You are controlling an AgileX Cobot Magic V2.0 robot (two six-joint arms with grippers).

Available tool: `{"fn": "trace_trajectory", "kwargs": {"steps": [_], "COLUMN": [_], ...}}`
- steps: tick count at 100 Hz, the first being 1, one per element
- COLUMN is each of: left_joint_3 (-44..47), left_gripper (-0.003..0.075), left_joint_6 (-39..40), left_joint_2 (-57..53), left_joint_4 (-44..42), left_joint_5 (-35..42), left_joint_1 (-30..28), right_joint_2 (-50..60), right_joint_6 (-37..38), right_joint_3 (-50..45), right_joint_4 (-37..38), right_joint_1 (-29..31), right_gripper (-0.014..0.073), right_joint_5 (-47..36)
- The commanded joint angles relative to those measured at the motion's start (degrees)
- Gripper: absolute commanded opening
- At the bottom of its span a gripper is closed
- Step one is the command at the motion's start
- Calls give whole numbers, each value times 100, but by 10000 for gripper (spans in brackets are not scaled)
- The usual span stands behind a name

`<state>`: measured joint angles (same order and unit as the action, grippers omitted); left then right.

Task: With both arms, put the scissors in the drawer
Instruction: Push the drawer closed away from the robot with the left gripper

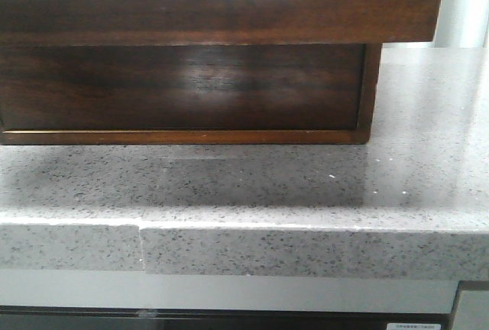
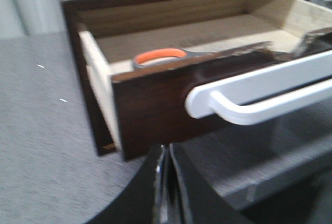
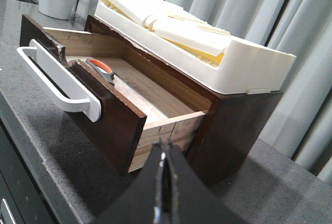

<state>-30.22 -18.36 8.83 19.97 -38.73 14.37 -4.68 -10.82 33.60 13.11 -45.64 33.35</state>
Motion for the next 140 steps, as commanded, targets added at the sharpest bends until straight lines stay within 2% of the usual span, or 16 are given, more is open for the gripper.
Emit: {"fn": "trace_trajectory", "kwargs": {"steps": [1,14,24,31,51,69,83,96,140], "left_joint_3": [210,1134,1717,2071,2763,3117,3117,3117,3117], "left_gripper": [-20,-20,-20,-20,-20,-20,-20,-20,-20], "left_joint_6": [-26,-14,44,278,1836,2434,2454,2454,2454], "left_joint_2": [-101,-569,-867,-1005,-1097,-1097,-1097,-1097,-1097], "left_joint_4": [-395,-1067,-1377,-1408,-1871,-1849,-1849,-1860,-1760], "left_joint_5": [1278,2767,3011,3021,3021,2986,2759,2229,2216], "left_joint_1": [47,47,47,47,47,47,47,47,47], "right_joint_2": [-63,-63,-63,-63,-63,-63,-63,-63,-63], "right_joint_6": [11,11,11,11,11,11,11,11,11], "right_joint_3": [125,125,125,125,125,125,125,125,125], "right_joint_4": [121,121,121,121,121,121,121,121,121], "right_joint_1": [-4,-4,-4,-4,-4,-4,-4,-4,-4], "right_gripper": [-45,-45,-45,-45,-45,-45,-45,-45,-45], "right_joint_5": [-481,-481,-481,-481,-481,-481,-481,-481,-481]}}
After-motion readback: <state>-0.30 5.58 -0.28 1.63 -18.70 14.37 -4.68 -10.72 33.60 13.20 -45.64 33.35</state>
